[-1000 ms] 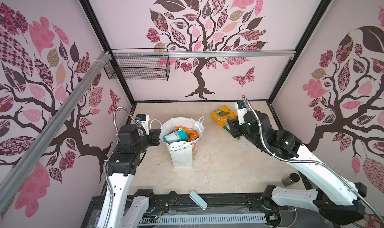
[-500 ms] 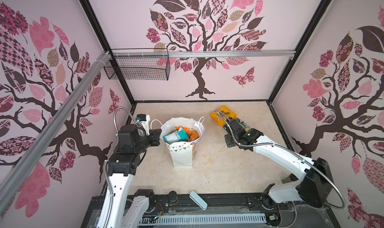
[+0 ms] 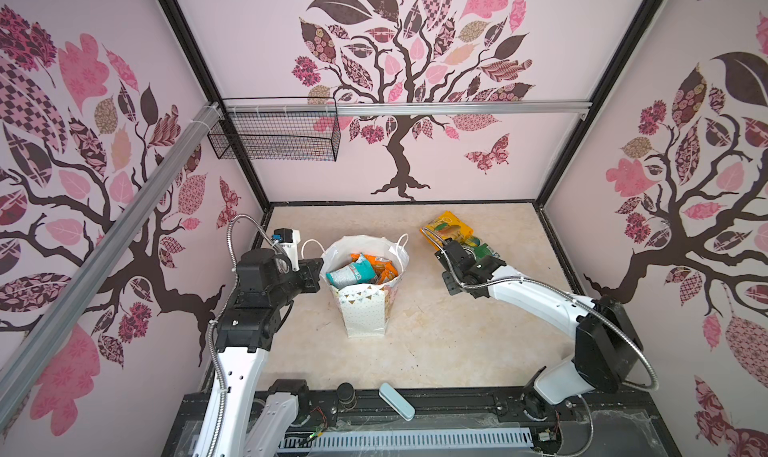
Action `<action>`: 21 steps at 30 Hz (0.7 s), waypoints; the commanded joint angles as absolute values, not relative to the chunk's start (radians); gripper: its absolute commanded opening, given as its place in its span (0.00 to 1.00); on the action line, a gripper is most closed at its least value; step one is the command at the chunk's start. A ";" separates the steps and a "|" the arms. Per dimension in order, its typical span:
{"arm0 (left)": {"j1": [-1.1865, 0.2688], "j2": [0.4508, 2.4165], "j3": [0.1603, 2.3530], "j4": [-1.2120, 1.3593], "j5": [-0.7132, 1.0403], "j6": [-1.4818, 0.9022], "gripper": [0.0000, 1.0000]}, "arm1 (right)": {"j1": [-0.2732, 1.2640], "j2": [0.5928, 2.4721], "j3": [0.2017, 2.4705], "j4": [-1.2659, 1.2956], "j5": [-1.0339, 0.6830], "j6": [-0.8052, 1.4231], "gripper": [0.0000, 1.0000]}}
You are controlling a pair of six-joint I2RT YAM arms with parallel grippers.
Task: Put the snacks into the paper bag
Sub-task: 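Withdraw the right gripper toward the green packet on the table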
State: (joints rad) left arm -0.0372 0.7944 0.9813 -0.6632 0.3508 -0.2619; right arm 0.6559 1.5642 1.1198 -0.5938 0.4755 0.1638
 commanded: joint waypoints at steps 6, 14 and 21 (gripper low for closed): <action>-0.032 0.792 0.961 -0.627 0.356 -0.253 0.03 | 0.650 1.706 1.225 -0.535 0.556 0.087 0.53; -0.032 0.790 0.962 -0.626 0.358 -0.253 0.03 | 0.622 1.804 1.256 -0.480 0.575 0.022 0.55; -0.032 0.790 0.961 -0.625 0.362 -0.253 0.03 | 0.569 1.881 1.246 -0.398 0.606 -0.020 0.56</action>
